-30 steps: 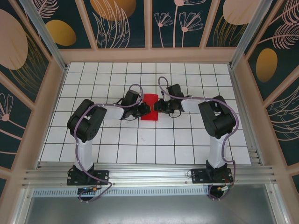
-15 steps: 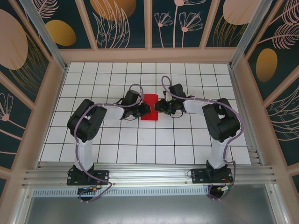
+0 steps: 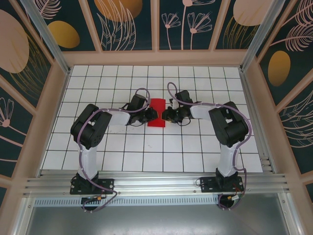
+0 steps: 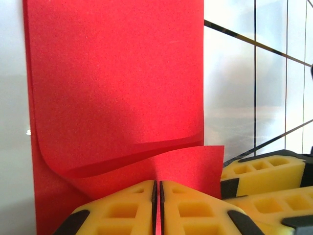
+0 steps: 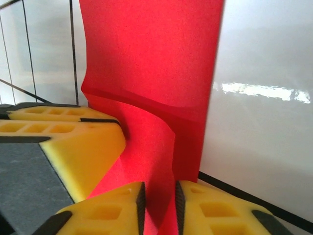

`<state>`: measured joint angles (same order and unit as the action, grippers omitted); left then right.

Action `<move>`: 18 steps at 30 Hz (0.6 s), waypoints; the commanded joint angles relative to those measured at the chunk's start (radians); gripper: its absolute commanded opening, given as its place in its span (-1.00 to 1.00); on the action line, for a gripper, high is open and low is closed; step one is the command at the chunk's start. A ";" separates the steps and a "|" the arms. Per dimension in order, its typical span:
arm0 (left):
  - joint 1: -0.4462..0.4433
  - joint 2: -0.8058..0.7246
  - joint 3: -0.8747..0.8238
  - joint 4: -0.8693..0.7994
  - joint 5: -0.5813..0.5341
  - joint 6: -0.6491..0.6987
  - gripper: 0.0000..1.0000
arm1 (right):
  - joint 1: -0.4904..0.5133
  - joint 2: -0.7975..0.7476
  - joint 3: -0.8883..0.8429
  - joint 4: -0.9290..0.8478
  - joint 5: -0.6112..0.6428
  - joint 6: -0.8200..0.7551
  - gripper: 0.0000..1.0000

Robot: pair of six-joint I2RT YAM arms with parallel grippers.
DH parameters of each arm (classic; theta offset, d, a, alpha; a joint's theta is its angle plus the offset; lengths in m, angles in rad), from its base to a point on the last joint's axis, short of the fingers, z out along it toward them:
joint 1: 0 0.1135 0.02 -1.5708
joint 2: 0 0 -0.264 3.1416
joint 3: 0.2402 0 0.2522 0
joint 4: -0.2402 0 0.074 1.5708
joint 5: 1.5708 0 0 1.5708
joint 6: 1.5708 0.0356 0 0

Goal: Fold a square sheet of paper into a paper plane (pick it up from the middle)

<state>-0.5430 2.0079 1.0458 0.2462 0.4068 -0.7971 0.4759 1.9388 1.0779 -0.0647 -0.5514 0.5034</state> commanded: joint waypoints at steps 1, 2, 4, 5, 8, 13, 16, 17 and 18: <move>0.007 0.022 0.013 -0.039 -0.018 0.017 -0.73 | 0.007 0.018 0.025 -0.017 -0.008 -0.005 -0.59; 0.006 0.021 0.014 -0.039 -0.019 0.017 -0.73 | 0.006 0.021 0.025 -0.020 0.001 -0.006 -0.63; 0.006 0.020 0.016 -0.041 -0.019 0.019 -0.73 | 0.003 0.025 0.023 -0.022 0.015 -0.008 -0.68; 0.007 0.019 0.017 -0.042 -0.020 0.019 -0.73 | 0.001 0.029 0.022 -0.024 0.019 -0.009 -0.71; 0.006 0.015 0.018 -0.043 -0.020 0.021 -0.72 | -0.001 0.037 0.019 -0.025 0.032 -0.015 -0.75; 0.006 0.007 0.020 -0.042 -0.017 0.025 -0.70 | -0.002 0.048 0.022 -0.030 0.045 -0.023 -0.78; 0.006 -0.013 0.017 -0.026 -0.004 0.025 -0.67 | -0.003 0.055 0.024 -0.033 0.049 -0.028 -0.80; 0.006 -0.020 0.014 -0.017 0.003 0.025 -0.65 | -0.003 0.058 0.025 -0.035 0.051 -0.028 -0.81; 0.006 -0.028 0.011 -0.006 0.013 0.024 -0.63 | -0.003 0.063 0.025 -0.038 0.054 -0.028 -0.82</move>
<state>-0.5430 2.0056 1.0512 0.2398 0.4099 -0.7925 0.4747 1.9640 1.0904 -0.0723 -0.5400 0.4961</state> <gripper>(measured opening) 0.180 0.096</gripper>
